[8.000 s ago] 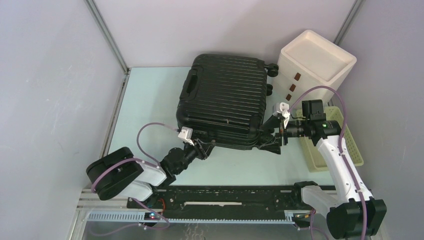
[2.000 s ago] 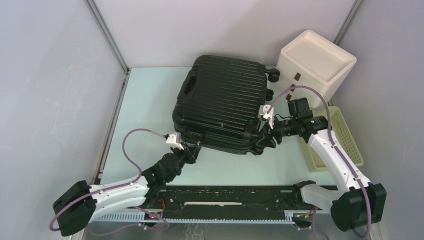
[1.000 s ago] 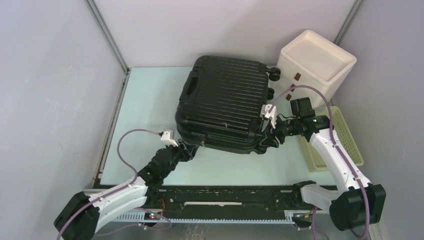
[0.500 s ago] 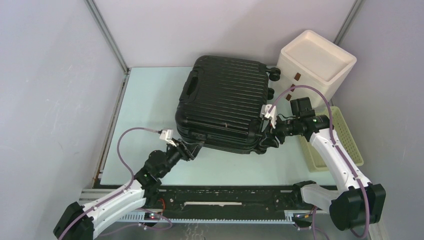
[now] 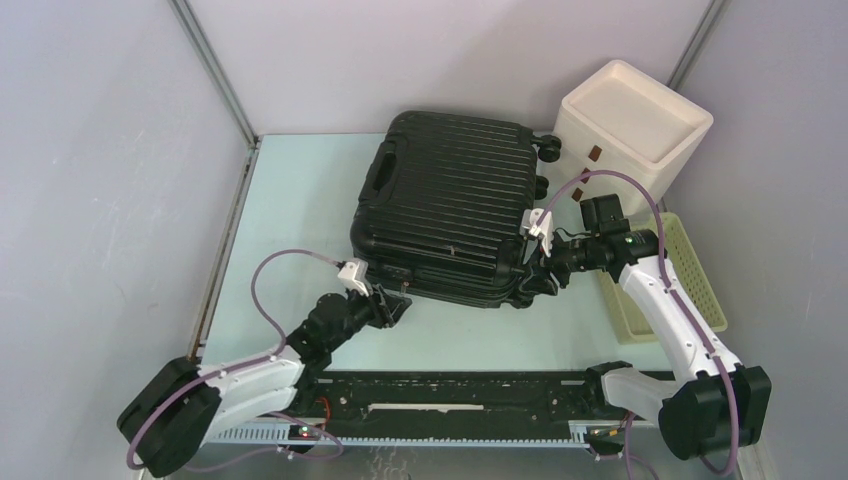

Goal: Open, take out, and arrange the luggage
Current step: Grab the zipper of the luggage.

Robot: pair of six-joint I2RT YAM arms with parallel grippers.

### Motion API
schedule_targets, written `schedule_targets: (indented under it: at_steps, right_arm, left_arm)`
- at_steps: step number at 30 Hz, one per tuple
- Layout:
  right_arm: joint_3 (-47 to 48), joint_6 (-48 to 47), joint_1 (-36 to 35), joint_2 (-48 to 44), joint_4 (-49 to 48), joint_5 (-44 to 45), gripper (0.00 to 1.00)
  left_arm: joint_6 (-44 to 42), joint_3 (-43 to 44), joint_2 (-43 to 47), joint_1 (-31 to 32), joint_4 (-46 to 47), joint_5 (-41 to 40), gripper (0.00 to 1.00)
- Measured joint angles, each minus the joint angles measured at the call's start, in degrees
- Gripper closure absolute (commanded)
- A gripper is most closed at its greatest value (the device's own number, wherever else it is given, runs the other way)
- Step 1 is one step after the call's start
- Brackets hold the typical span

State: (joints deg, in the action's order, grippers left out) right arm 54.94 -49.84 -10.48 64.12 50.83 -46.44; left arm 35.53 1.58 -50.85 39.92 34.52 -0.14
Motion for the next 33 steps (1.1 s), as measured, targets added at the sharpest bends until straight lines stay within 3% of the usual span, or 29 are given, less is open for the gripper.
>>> schedule_targets:
  at_steps: [9, 20, 33]
  right_arm:
    - [0.3, 0.0, 0.0, 0.4, 0.4, -0.1, 0.98]
    - [0.6, 0.0, 0.0, 0.7, 0.7, -0.1, 0.98]
    - [0.6, 0.0, -0.1, 0.9, 0.8, 0.0, 0.98]
  left_arm:
    - [-0.6, -0.7, -9.0, -0.5, 7.9, 1.9, 0.52]
    - [-0.7, -0.8, -4.5, -0.6, 10.9, 1.3, 0.49]
    - [-1.2, -0.8, -5.4, -0.6, 11.8, -0.1, 0.57]
